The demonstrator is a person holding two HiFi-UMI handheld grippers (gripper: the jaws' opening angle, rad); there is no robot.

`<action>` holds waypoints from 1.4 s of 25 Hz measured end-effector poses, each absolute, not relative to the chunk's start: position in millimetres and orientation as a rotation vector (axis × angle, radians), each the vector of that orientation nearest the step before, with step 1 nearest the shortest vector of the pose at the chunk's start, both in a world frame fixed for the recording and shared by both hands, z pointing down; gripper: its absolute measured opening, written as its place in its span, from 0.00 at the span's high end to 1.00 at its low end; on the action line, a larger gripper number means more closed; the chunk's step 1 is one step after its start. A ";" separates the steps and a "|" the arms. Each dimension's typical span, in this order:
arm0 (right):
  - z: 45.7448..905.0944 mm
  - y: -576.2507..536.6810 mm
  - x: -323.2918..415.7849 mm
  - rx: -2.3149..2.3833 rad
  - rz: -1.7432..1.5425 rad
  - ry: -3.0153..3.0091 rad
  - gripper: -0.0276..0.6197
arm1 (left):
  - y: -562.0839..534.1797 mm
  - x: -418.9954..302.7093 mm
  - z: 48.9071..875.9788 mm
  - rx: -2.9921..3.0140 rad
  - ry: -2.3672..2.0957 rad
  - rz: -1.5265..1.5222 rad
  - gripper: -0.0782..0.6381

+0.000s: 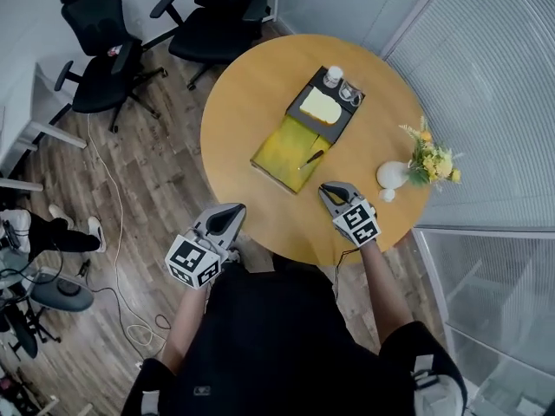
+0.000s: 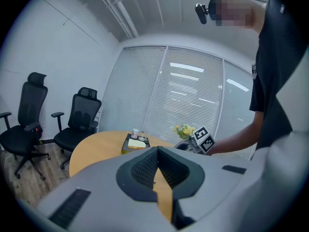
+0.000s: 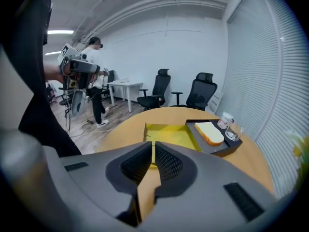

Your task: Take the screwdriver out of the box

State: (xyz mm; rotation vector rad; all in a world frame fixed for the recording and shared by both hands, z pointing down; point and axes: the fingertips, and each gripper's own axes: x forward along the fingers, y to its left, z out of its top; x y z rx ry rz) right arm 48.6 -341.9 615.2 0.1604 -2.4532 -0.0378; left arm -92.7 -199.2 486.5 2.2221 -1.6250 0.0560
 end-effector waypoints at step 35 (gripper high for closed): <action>739.8 -433.1 0.0 -1.014 -0.709 -1.574 0.93 | -191.4 -55.6 517.0 1.894 -1.881 -0.034 0.88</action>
